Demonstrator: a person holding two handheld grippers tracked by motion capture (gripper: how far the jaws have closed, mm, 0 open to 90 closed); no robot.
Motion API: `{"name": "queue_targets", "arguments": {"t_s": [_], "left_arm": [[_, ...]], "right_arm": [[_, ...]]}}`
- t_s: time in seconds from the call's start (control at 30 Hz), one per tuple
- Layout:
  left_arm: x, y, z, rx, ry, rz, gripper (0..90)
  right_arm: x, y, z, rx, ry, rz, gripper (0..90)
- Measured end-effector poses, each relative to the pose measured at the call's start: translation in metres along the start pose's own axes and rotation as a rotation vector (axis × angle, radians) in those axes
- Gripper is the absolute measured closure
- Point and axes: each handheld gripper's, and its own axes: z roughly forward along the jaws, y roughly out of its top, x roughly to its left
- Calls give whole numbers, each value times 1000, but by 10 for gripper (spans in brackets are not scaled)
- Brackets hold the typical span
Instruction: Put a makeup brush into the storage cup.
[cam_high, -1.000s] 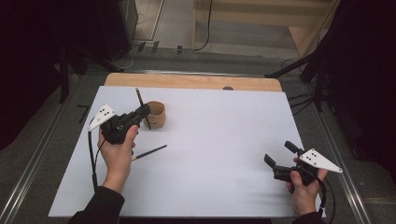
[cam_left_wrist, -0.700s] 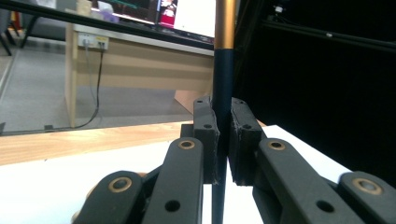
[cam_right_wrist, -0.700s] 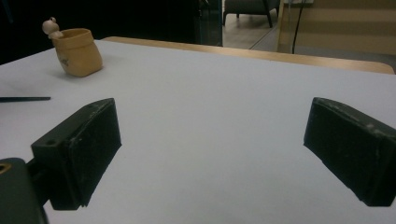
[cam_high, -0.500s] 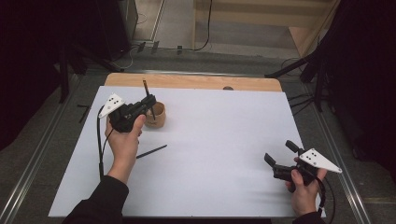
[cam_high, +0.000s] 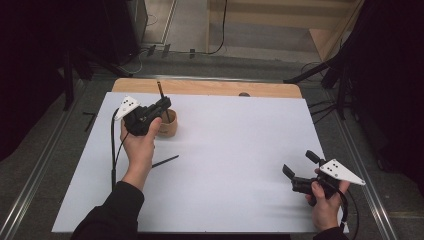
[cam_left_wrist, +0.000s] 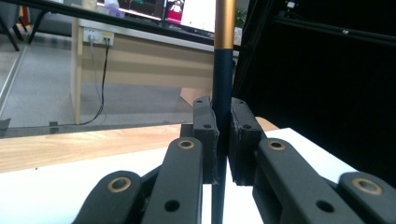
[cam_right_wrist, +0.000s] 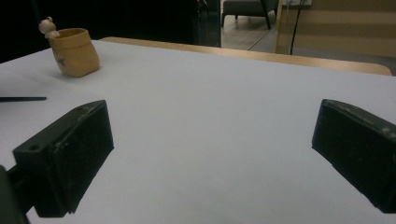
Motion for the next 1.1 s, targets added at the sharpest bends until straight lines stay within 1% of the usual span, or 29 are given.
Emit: {"name": "queue_targets", "arguments": {"t_s": [0.03,0.1,0.13,0.23,0.3,0.37,0.47,0.53,0.63,0.87,0.93,1.0,1.1], "left_arm": [[0,0,1,-3,1,13,837],[-1,-1,3,-14,24,50,837],[-1,-2,5,-23,27,59,837],[0,-4,9,-26,51,88,838],[0,-6,11,-25,59,85,838],[1,-7,13,-22,69,94,838],[2,-10,15,-17,82,96,838],[3,-12,16,-17,100,98,837],[4,-17,17,-19,127,85,838],[6,-30,20,7,152,95,837],[5,-33,21,10,151,89,838],[4,-36,21,25,156,108,837],[3,-40,22,38,162,121,837]], "right_arm": [[0,0,0,1,0,0,0],[0,0,0,2,0,-1,0],[0,0,0,3,-1,0,0],[-1,-1,1,3,-4,0,0],[-1,-1,1,6,-3,4,0],[-1,-1,1,7,-2,8,0],[-1,-2,1,9,-3,8,0],[-1,-2,1,9,-3,10,0],[-1,-2,1,10,-2,10,0],[-2,-4,1,16,-1,15,0],[-2,-4,1,14,-2,13,0],[-2,-3,1,15,-4,17,0],[-2,-4,1,16,-6,17,0]]}}
